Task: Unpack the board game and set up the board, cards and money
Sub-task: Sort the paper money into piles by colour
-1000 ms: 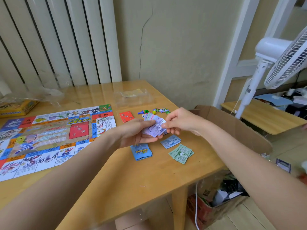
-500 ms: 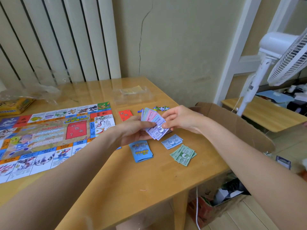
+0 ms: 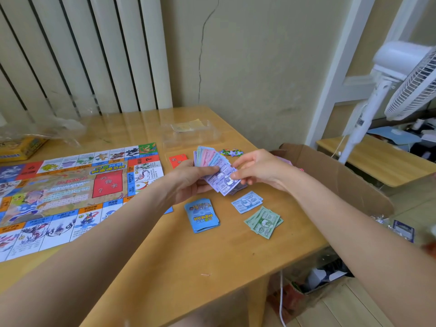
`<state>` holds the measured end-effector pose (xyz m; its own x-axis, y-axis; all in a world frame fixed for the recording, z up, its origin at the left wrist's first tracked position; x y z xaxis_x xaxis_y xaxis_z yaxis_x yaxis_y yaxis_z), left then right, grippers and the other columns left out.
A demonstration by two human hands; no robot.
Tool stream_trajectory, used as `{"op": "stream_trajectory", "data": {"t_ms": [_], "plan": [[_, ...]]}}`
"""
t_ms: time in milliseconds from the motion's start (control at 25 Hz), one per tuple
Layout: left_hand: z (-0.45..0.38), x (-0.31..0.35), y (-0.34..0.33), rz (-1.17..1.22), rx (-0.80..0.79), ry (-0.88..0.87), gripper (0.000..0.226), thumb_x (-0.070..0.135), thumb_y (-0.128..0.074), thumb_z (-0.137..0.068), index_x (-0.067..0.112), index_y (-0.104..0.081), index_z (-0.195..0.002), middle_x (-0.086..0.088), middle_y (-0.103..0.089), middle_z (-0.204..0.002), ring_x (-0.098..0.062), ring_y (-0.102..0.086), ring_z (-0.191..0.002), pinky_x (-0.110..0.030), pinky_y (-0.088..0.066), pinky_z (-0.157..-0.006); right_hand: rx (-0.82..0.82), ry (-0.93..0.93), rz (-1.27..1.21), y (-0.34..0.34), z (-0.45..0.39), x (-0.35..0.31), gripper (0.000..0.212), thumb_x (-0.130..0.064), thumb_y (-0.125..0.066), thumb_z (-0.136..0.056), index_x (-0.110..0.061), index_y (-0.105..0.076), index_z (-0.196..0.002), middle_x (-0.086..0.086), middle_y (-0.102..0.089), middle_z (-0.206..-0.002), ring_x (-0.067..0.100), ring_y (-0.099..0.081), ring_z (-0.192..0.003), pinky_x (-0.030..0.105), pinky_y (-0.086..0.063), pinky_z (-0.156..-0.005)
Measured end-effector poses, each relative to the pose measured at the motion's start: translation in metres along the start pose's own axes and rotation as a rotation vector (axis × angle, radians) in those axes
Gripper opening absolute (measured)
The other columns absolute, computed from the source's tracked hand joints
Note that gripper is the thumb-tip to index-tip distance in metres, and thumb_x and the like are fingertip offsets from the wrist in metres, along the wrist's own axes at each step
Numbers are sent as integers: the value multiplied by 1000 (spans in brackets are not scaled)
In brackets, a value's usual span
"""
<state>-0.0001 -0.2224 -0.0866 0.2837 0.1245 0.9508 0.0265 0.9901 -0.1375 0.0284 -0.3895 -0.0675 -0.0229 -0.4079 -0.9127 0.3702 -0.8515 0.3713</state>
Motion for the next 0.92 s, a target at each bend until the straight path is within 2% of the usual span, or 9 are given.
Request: {"op": "stream_trajectory", "data": {"t_ms": [160, 280, 360, 480, 560, 640, 720, 800, 920], "plan": [[-6, 3, 3, -17, 37, -12, 12, 4, -61, -86, 13, -60, -95, -4, -68, -82, -9, -67, -62, -22, -56, -63, 28, -13, -40, 3, -4, 4, 16, -1, -73, -76, -7, -60, -84, 5, -61, -70, 11, -55, -53, 19, -41, -49], [-10, 5, 8, -17, 92, -43, 22, 4, -62, -86, 11, -57, -107, -5, -66, -84, -9, -65, -61, -20, -54, -56, 51, -30, -9, 9, -7, 4, 10, -7, -72, -78, -6, -63, -81, 3, -61, -64, 9, -53, -50, 17, -39, -45], [-10, 4, 14, -7, 117, -43, 28, 3, -62, -86, 9, -56, -113, -7, -66, -88, -12, -65, -68, -20, -54, -56, 85, -60, 66, 15, -9, 8, 9, -9, -72, -79, -6, -64, -77, 4, -61, -62, 7, -51, -44, 16, -36, -43], [-11, -1, 20, -15, 108, -14, 30, 2, -62, -86, 8, -56, -115, -13, -66, -100, -20, -63, -84, -24, -53, -65, 91, -121, 248, 17, -11, 18, 15, -15, -72, -80, -8, -62, -70, 2, -60, -59, 8, -49, -45, 17, -34, -41], [-11, -4, 20, -27, 105, -4, 23, 2, -62, -85, 11, -58, -106, -10, -66, -94, -17, -63, -80, -24, -52, -67, 90, -116, 466, 12, -14, 22, 26, -23, -75, -78, -11, -58, -62, 2, -59, -57, 10, -48, -49, 18, -35, -44], [-12, -4, 17, -39, 112, -1, 17, 2, -63, -85, 14, -58, -95, -6, -66, -87, -14, -62, -75, -24, -51, -66, 123, -82, 714, 9, -19, 22, 37, -35, -77, -72, -15, -51, -55, 2, -56, -61, 14, -48, -57, 23, -36, -54], [-12, -3, 13, -62, 114, 0, 17, 1, -64, -84, 15, -58, -92, -3, -65, -83, -12, -62, -71, -22, -52, -62, 181, -58, 861, 10, -22, 16, 44, -44, -77, -68, -18, -44, -55, 2, -52, -66, 16, -48, -64, 27, -34, -61], [-12, -2, 8, -65, 110, -2, 19, -1, -65, -83, 13, -59, -95, -4, -66, -83, -12, -62, -70, -19, -54, -54, 224, -13, 768, 11, -19, 6, 47, -48, -74, -71, -18, -41, -54, 1, -47, -60, 17, -45, -59, 27, -33, -59], [-10, 0, 0, -52, 90, -16, 20, -3, -64, -82, 12, -60, -94, -4, -65, -81, -11, -62, -67, -17, -52, -47, 71, 58, 238, -1, -13, -7, 29, -35, -68, -82, -11, -57, -69, -1, -54, -55, 10, -46, -43, 22, -35, -42]]}}
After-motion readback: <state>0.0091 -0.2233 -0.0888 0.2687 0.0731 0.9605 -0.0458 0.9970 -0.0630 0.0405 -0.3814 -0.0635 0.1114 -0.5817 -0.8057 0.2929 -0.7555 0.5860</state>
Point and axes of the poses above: each hand's wrist, its own z-axis away from the middle knuckle, its own y-axis out of the back of the hand, x = y × z, the point moved 2 cm from there along -z, towards the middle knuckle
